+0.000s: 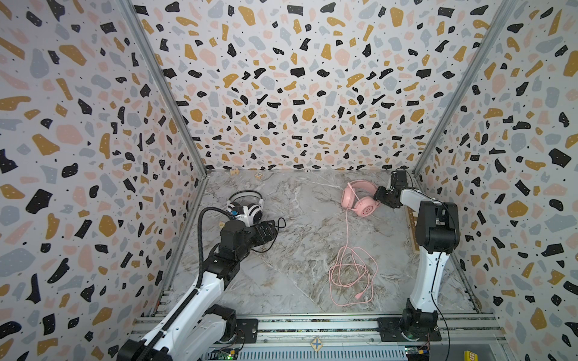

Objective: Wrap the headphones
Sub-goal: 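Reach the right gripper to the pink headset's headband, then grasp the pink headband with the right gripper and lift it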

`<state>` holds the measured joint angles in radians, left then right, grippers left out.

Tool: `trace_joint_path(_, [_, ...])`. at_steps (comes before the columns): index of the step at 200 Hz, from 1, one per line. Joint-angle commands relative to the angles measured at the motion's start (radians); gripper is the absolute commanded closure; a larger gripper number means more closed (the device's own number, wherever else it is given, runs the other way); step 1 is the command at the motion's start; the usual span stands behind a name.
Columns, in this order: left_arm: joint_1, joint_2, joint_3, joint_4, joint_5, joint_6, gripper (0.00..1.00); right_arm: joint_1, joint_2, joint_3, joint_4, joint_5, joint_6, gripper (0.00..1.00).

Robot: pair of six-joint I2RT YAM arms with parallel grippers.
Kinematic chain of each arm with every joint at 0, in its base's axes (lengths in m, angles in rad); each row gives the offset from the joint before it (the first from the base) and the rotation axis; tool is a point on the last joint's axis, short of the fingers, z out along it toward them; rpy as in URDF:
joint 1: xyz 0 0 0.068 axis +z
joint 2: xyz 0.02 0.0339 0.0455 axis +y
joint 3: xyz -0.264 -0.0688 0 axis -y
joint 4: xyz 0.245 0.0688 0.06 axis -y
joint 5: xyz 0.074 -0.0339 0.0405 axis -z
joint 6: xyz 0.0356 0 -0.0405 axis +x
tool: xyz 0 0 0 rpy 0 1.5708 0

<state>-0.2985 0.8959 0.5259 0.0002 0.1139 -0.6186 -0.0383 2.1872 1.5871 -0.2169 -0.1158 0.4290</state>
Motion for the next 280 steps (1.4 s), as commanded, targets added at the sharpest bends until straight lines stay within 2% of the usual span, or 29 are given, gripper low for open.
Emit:
trace_joint_path(1, [-0.014, 0.001, 0.006, 0.040, -0.013, -0.010, 0.00, 0.006, 0.009, 0.028, -0.016, -0.036, -0.014, 0.49])
trace_joint_path(19, [-0.018, 0.006, 0.006, 0.037, -0.013, -0.013, 0.00, 0.006, 0.025, 0.035, -0.019, -0.042, -0.024, 0.61])
trace_joint_path(52, [-0.022, -0.014, 0.009, 0.011, -0.026, -0.007, 0.00, 0.005, 0.053, 0.057, -0.035, -0.086, -0.038, 0.93])
trace_joint_path(69, [-0.021, -0.028, 0.003, 0.007, -0.031, -0.008, 0.00, 0.007, 0.053, 0.071, -0.057, -0.104, -0.053, 1.00])
trace_joint_path(119, [-0.022, -0.029, 0.005, 0.006, -0.020, -0.006, 0.00, 0.014, -0.062, 0.000, -0.020, -0.114, -0.087, 1.00])
trace_joint_path(172, [-0.023, -0.031, 0.024, -0.007, -0.017, 0.002, 0.00, 0.033, -0.223, -0.096, 0.051, -0.195, -0.123, 1.00])
trace_joint_path(204, [-0.023, -0.060, 0.015, -0.001, -0.008, 0.025, 0.00, 0.087, -0.335, -0.154, 0.100, -0.230, -0.173, 1.00])
trace_joint_path(234, [-0.023, -0.035, 0.043, 0.008, 0.007, 0.055, 0.00, 0.162, -0.478, -0.283, 0.209, -0.230, -0.260, 1.00])
trace_joint_path(280, [-0.025, 0.050, 0.145, 0.021, 0.057, 0.099, 0.00, 0.223, -0.638, -0.437, 0.346, -0.357, -0.331, 1.00])
